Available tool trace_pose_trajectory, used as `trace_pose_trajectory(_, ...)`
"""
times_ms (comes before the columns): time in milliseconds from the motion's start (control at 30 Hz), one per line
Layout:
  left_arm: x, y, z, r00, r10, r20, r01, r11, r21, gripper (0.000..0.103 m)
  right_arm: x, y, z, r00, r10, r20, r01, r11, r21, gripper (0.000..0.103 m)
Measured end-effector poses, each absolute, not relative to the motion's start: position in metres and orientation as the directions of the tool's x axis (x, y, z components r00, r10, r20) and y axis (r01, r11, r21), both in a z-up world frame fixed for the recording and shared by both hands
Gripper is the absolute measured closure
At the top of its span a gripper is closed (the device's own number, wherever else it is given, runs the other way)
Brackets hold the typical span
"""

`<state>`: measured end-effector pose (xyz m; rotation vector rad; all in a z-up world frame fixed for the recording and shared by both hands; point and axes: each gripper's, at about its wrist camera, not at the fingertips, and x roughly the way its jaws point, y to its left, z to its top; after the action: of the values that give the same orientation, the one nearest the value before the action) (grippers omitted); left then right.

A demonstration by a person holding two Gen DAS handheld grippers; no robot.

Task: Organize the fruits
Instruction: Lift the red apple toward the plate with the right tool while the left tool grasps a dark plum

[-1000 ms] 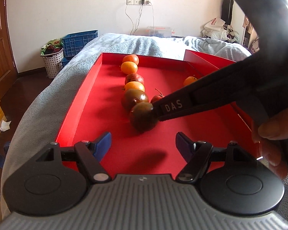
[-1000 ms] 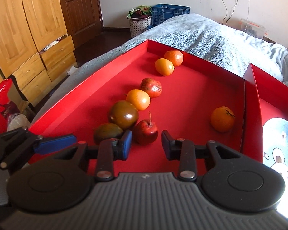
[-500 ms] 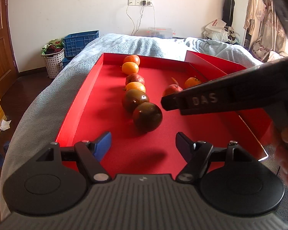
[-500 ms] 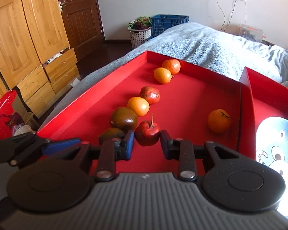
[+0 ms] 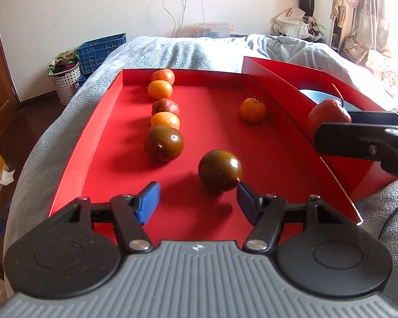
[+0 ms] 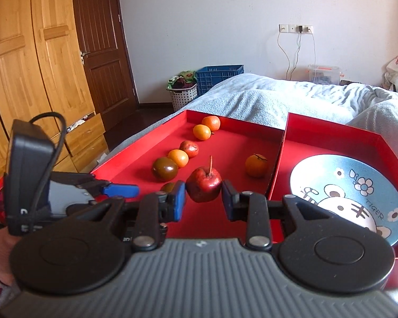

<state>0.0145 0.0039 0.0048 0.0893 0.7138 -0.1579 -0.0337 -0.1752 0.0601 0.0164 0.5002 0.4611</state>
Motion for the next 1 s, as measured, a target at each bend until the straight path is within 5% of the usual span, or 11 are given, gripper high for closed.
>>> trace_pose_trajectory(533,0.051,-0.046,0.020,0.689,-0.148,-0.709,0.258,0.965,0.049,0.037,-0.049,-0.225,0.057,0.833,0.398,-0.386,-0.351,0.917,0.187,0.070)
trace_pose_trajectory(1000,0.079,-0.063,0.027,0.545,-0.426,-0.722,0.757,0.620,0.206,0.036,-0.048,-0.238,0.052,0.845,0.399,-0.357,-0.344,0.916,0.208,0.069)
